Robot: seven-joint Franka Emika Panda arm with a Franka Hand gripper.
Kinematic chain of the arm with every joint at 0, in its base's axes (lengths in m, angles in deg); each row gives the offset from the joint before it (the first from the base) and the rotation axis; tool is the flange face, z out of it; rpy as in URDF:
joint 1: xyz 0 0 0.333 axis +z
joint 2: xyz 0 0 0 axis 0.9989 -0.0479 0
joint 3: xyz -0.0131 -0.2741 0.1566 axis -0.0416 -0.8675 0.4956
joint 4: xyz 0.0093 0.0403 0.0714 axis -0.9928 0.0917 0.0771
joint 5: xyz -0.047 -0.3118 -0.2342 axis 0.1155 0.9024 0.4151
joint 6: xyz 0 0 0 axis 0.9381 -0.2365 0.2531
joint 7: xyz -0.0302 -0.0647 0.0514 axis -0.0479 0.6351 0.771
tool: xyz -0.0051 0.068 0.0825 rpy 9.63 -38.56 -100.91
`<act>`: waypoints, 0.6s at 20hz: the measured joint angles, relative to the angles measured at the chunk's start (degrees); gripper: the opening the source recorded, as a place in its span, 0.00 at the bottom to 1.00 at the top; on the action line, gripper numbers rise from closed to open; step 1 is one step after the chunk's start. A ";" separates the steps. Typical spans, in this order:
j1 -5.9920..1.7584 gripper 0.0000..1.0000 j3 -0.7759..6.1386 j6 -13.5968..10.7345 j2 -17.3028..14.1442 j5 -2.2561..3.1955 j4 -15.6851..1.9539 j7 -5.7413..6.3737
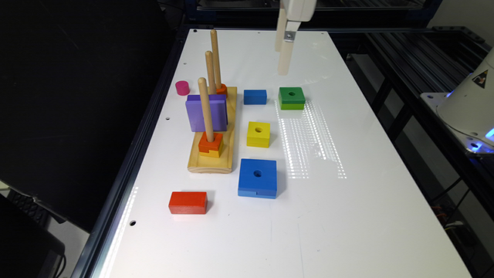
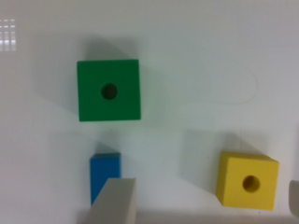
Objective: Pick up yellow block.
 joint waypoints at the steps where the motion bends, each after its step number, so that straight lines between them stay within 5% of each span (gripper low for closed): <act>1: -0.12 1.00 0.29 -0.02 -0.93 0.43 -0.91 0.57; 8: -0.02 1.00 2.38 -0.27 -4.23 2.34 -4.12 4.02; 12: 0.26 1.00 5.06 -0.37 -4.59 2.89 -4.60 7.24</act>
